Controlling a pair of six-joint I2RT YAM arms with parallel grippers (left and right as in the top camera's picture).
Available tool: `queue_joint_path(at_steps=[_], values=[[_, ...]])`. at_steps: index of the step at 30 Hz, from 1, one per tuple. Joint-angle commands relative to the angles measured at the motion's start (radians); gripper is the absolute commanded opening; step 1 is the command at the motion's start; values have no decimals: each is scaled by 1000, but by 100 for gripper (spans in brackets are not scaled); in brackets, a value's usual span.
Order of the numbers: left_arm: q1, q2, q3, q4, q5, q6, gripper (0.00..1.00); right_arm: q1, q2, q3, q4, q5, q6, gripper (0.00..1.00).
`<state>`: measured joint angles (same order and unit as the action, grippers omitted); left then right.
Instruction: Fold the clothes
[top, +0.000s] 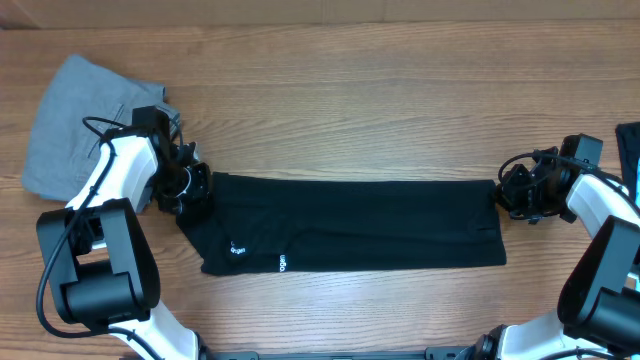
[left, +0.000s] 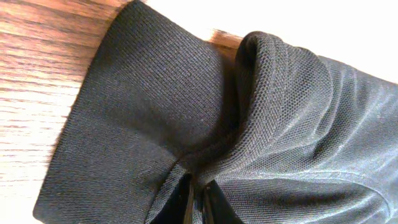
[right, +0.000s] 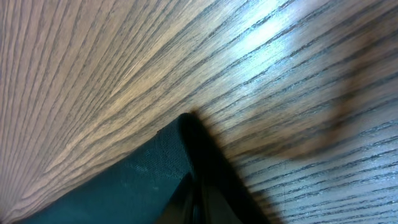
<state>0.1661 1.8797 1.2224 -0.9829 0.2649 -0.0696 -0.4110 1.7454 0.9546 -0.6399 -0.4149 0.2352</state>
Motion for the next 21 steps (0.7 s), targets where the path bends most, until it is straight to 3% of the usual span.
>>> queue_joint_path(at_steps=[1, 3, 6, 8, 13, 18, 19, 21], values=[[13, 9, 0, 8, -37, 17, 15, -5, -18, 16, 3, -6, -3, 9], [16, 9, 1, 8, -39, 17, 24, -5, -18, 18, -7, -6, -3, 23], [24, 9, 16, -3, -39, 17, 34, -9, -18, 38, -45, -9, -3, 36], [29, 9, 39, -19, 0, 38, 42, -18, -25, 62, -71, -46, -3, 35], [27, -2, 165, -145, 173, 192, 47, -34, -92, 123, -107, -161, -54, 38], [-16, -43, 271, -267, 206, 285, 51, -34, -193, 169, -204, -164, -53, 32], [-33, -55, 277, -282, 201, 298, 51, -34, -207, 169, -225, -163, -50, 21], [-63, -64, 276, -299, 196, 298, 41, -33, -218, 169, -270, -163, -49, 10]])
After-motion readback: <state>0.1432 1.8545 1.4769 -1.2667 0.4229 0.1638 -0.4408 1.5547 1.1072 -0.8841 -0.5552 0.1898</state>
